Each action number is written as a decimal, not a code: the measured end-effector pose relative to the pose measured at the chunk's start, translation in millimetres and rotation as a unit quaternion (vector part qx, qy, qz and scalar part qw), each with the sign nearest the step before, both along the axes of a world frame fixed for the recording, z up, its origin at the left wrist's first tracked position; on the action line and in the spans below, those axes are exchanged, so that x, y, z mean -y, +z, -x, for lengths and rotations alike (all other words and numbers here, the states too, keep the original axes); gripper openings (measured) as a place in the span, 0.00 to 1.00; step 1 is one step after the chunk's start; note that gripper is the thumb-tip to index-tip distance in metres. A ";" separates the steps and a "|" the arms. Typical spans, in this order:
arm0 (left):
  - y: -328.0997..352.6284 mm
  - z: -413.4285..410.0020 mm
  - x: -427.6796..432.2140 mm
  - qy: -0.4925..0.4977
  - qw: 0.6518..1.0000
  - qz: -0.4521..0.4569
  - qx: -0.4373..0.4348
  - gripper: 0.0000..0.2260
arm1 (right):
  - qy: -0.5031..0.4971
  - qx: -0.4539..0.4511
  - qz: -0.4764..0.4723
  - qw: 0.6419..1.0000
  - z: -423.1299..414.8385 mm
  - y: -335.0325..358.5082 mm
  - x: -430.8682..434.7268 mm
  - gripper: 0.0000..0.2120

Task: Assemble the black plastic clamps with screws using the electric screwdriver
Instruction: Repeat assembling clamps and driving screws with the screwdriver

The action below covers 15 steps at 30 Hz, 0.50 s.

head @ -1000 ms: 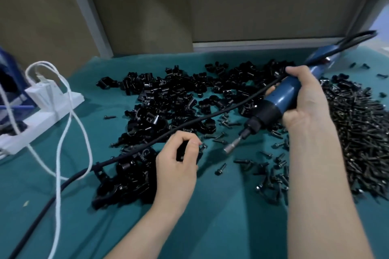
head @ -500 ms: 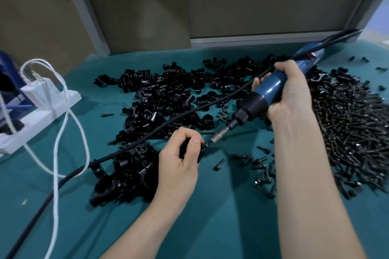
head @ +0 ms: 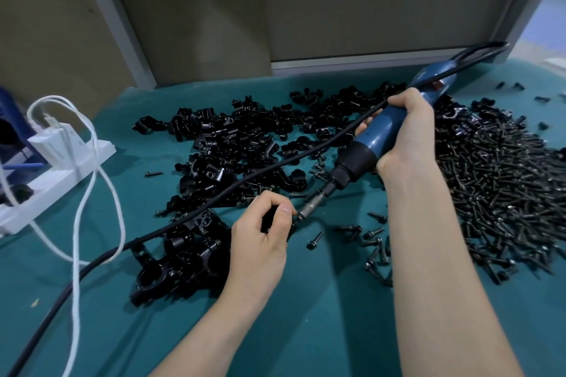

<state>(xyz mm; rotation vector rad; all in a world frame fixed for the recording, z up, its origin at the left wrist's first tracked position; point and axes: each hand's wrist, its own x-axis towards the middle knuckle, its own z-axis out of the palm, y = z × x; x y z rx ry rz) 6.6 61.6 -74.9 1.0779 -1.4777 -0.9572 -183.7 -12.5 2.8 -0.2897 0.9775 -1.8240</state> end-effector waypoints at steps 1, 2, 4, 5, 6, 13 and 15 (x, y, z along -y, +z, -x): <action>-0.3 -0.1 0.0 0.000 1.000 -0.002 0.003 0.11 | 0.001 0.001 0.001 1.000 -0.6 -0.1 -0.3 0.10; -0.4 -0.2 0.1 -0.002 1.000 -0.003 0.006 0.11 | 0.000 0.002 0.001 1.000 -1.0 -0.2 -0.7 0.11; 0.1 0.1 0.4 -0.007 1.000 -0.006 0.010 0.10 | -0.009 0.000 -0.001 1.000 -1.8 -1.2 -1.3 0.17; 0.5 0.5 0.9 -0.007 1.000 -0.008 0.014 0.09 | -0.016 -0.007 -0.003 1.000 -1.8 -1.4 -1.2 0.21; 0.6 0.6 1.2 -0.008 1.000 -0.012 0.018 0.09 | -0.023 -0.014 -0.004 1.000 -1.4 -1.5 -1.3 0.24; 2.8 2.0 -0.5 -0.010 0.999 -0.042 0.010 0.12 | -0.034 -0.020 -0.009 0.999 2.7 -5.2 -2.6 0.24; 4.7 2.5 1.1 -0.017 0.995 -0.087 -0.040 0.12 | -0.013 -0.002 0.014 1.000 1.2 -7.3 -3.4 0.23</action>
